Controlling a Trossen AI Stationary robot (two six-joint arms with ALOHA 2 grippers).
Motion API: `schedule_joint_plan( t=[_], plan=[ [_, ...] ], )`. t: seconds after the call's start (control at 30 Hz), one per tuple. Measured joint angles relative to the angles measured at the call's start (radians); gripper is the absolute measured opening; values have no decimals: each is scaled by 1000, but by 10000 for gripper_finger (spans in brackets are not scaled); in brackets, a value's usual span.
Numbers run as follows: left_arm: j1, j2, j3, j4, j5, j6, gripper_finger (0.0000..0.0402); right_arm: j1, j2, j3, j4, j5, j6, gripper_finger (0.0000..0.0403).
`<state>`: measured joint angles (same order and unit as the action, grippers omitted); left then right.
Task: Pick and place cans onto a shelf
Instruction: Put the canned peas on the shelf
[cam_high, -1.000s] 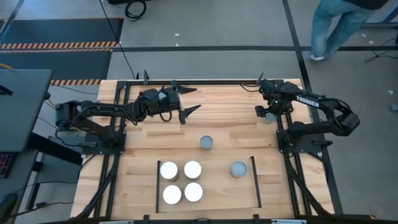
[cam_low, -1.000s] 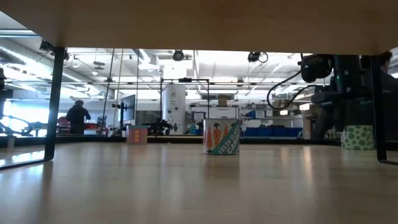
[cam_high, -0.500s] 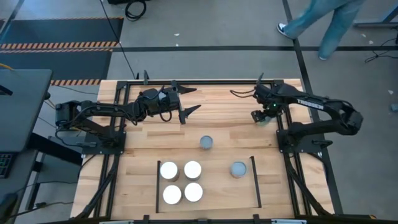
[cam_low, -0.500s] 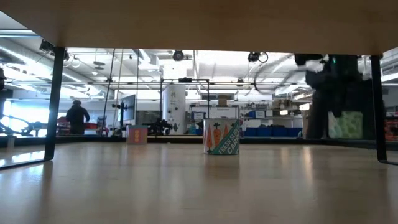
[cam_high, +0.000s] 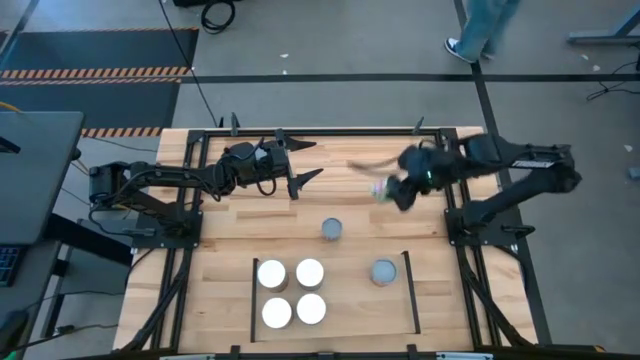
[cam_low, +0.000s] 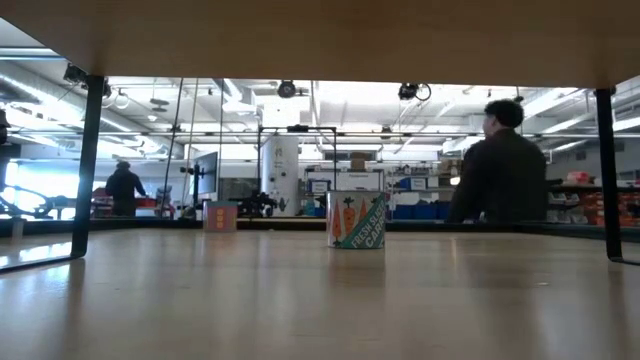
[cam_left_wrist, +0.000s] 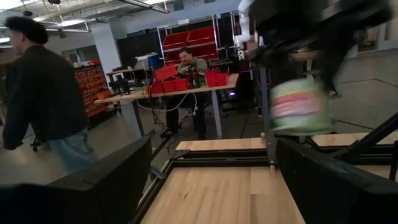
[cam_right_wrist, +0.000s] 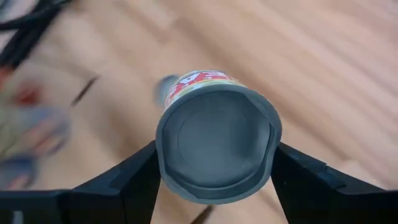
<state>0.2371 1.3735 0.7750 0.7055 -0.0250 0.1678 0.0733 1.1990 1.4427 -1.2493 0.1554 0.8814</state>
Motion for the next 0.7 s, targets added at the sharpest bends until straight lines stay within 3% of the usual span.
schedule_joint_plan(
  t=[0.17,0.33,0.5,0.7],
  plan=[
    [0,0,0,0,0,0,350,269,135,134,71,22,6,273],
    [0,0,0,0,0,0,350,479,298,287,113,22,-104,272],
    [0,0,0,0,0,0,350,598,406,377,105,-70,-238,275],
    [0,0,0,0,0,0,350,657,506,389,99,-165,-330,275]
  ],
)
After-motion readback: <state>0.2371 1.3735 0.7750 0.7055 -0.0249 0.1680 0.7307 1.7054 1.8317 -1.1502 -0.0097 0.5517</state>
